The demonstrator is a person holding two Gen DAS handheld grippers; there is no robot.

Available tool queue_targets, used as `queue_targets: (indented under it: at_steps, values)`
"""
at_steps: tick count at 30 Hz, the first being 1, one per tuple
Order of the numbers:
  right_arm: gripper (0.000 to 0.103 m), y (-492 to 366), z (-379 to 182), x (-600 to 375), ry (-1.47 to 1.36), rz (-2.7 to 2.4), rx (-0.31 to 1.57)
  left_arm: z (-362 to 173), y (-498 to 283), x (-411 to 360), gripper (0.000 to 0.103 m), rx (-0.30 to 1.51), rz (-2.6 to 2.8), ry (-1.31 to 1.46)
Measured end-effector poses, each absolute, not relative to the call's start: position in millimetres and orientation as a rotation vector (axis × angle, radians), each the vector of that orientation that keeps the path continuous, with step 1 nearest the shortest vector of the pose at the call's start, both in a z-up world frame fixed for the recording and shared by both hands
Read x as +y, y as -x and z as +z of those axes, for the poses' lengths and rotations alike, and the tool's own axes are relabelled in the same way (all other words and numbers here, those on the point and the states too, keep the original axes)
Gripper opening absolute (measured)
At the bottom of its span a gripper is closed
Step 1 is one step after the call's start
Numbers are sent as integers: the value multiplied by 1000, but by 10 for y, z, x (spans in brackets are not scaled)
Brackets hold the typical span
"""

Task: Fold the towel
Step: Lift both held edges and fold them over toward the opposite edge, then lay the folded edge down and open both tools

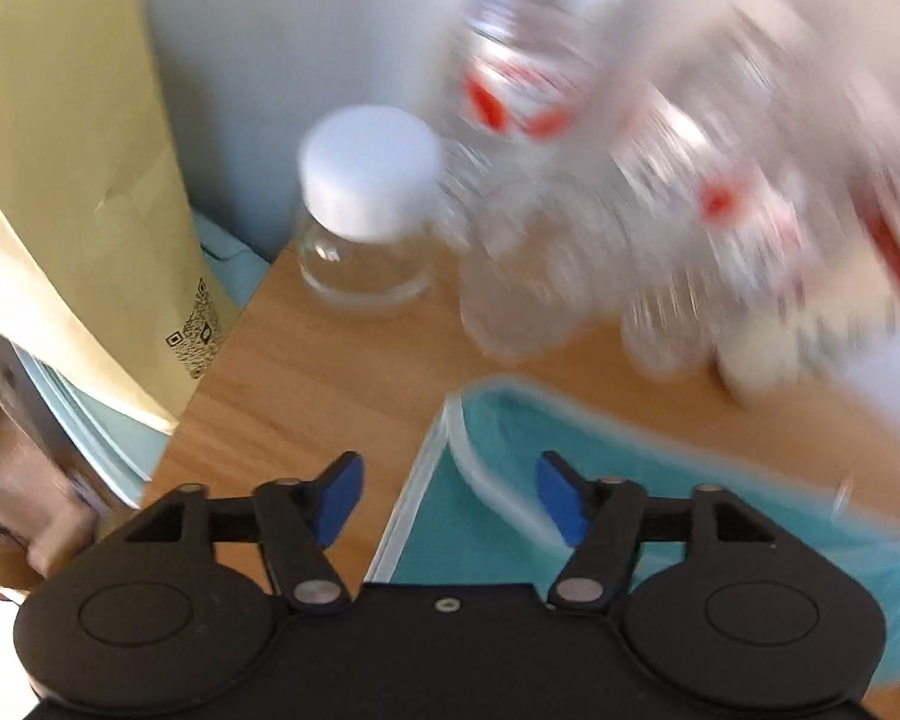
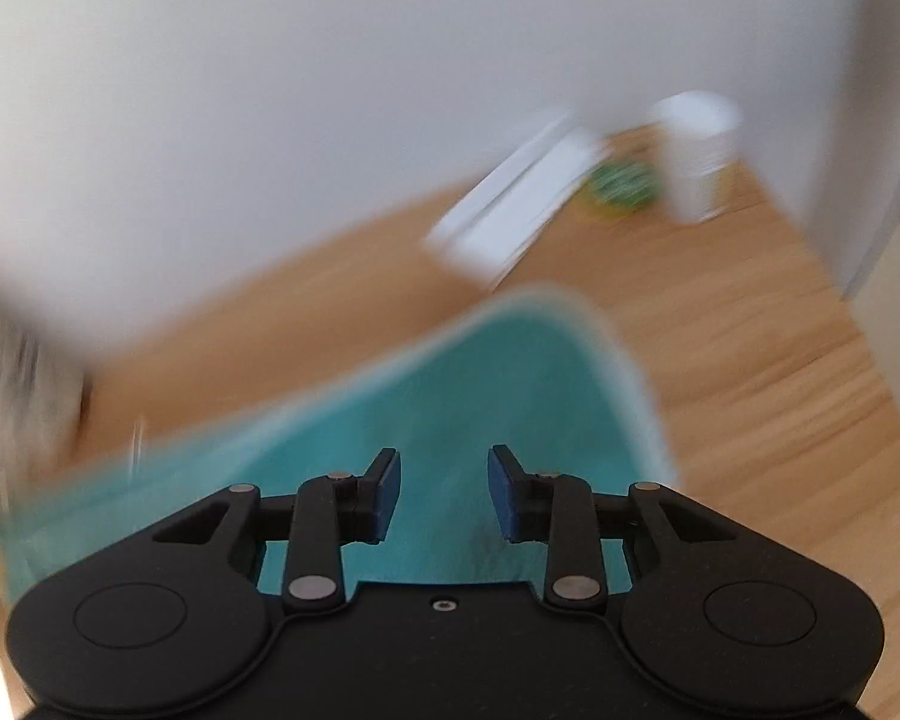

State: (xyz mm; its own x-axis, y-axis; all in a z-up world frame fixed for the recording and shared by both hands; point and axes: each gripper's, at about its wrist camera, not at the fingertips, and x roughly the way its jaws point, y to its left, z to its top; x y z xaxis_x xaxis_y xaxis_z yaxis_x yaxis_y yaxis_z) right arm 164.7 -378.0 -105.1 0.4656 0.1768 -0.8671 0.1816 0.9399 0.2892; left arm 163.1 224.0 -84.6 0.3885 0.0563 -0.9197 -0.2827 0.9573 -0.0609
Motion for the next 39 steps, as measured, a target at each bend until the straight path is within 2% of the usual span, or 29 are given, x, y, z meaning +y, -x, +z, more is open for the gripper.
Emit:
queue_targets:
  at_steps: [3,5,9,17,39]
  values:
    - [36,-1545,-1251,-3443,-295,13,1132,-1022,-1454,1961,70,1209,152,136]
    - [32,-1537,-1323,-3336,-248,8,1122,-1200,-1372,1776,70,1242,124,72]
    - [33,-1539,-1389,-3223,-151,-8,1092,-1421,-1348,1591,71,1237,86,-51]
    - [33,-1441,-1382,-3121,-41,6,1085,-1425,-1298,1681,75,1251,92,-24]
    - [33,-760,-1372,-3375,-58,56,1150,-1483,-954,1522,75,1430,-17,-78]
